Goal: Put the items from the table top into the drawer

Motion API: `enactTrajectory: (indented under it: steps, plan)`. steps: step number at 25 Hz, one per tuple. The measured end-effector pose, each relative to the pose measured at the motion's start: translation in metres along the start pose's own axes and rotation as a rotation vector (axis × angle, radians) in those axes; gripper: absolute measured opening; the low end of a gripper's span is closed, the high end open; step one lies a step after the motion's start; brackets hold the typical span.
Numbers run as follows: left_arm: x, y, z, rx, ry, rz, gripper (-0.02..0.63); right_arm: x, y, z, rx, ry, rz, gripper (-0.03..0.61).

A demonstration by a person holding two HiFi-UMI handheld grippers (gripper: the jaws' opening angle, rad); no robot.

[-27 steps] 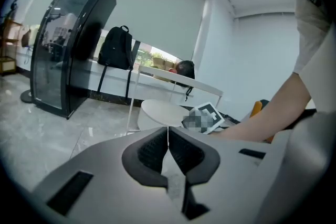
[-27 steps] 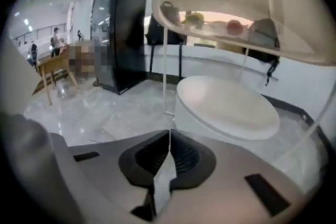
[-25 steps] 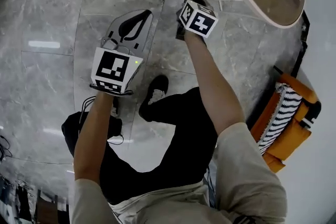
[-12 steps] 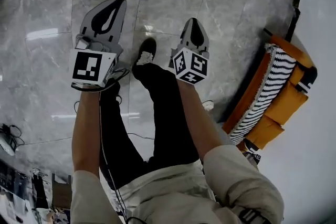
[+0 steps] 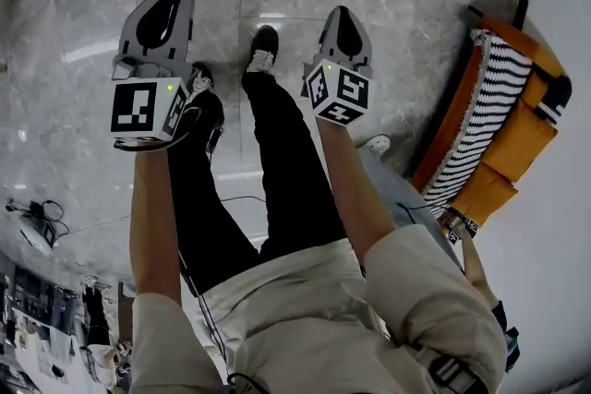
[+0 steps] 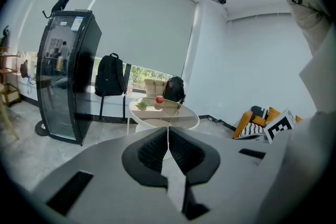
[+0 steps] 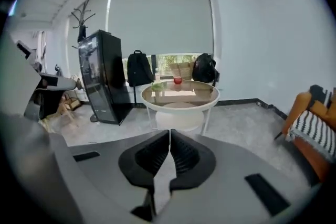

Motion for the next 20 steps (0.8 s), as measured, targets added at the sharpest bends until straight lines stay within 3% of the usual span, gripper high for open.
enactTrajectory:
  steps: [3, 7, 11, 15, 20]
  plan:
    - [0.026, 0.017, -0.002, -0.025, -0.009, 0.034, 0.023, 0.023, 0.013, 0.005, -0.059, -0.018, 0.017, 0.035]
    - [0.050, 0.051, -0.015, -0.042, -0.043, 0.048, 0.023, 0.055, 0.042, 0.008, -0.034, -0.032, -0.001, 0.035]
    - [0.082, 0.103, -0.031, -0.081, -0.087, 0.035, 0.023, 0.101, 0.079, 0.024, -0.082, -0.067, -0.011, 0.035]
    - [0.116, 0.174, -0.043, -0.111, -0.131, -0.014, 0.023, 0.152, 0.134, 0.060, -0.155, -0.021, -0.021, 0.035]
    - [0.171, 0.239, -0.069, -0.163, -0.199, -0.068, 0.023, 0.227, 0.171, 0.124, -0.112, 0.078, -0.050, 0.035]
Point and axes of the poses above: the fingertips, and each gripper's own axes: x backward along the fingers, z to its left, y out of its top, the point moved 2 cm from there along x, backward along the fingers, and after that the axes turned 9 degrees about -x, right-handed, at the moved point
